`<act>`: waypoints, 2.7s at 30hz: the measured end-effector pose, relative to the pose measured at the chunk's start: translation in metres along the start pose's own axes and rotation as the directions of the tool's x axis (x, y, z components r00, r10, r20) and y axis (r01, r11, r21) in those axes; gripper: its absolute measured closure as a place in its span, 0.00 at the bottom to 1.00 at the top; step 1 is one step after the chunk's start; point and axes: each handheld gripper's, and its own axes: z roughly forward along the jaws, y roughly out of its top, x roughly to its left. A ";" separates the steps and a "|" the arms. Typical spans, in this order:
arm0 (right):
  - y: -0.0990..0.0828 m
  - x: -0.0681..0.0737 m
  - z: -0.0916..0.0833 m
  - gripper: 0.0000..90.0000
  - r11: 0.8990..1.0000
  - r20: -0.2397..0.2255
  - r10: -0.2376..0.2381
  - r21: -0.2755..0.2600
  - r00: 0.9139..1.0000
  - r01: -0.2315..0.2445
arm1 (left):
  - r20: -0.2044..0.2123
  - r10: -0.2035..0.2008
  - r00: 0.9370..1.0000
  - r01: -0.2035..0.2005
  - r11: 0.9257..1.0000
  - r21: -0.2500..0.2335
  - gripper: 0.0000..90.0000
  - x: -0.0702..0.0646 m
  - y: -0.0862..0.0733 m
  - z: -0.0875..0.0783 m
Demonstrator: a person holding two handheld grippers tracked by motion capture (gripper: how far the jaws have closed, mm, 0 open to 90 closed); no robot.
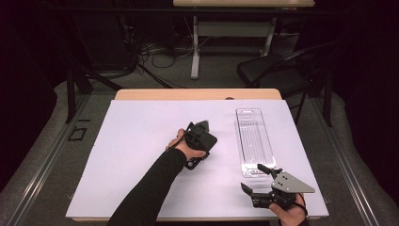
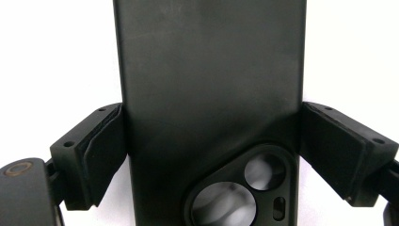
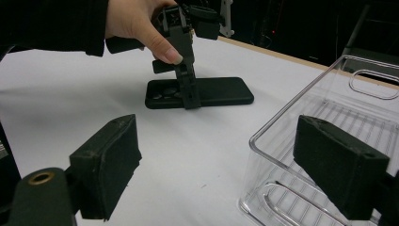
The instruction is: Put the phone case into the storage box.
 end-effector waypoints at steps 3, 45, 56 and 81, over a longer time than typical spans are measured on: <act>0.000 0.000 0.000 0.16 1.000 0.000 0.001 -0.003 1.000 -0.001 | -0.002 0.000 1.000 0.000 1.000 -0.003 0.12 0.000 0.000 0.000; 0.000 -0.001 0.000 0.16 1.000 0.002 0.001 -0.004 1.000 -0.001 | 0.026 0.007 1.000 -0.007 1.000 0.007 0.16 0.005 -0.008 -0.018; 0.000 0.000 0.000 0.16 1.000 0.003 0.002 -0.003 1.000 -0.002 | 0.037 0.048 0.998 -0.047 0.999 -0.018 0.16 0.004 -0.026 -0.041; 0.000 0.001 0.001 0.16 1.000 0.004 -0.004 0.003 1.000 0.004 | 0.040 0.090 0.995 -0.088 0.994 -0.063 0.16 0.009 -0.074 -0.077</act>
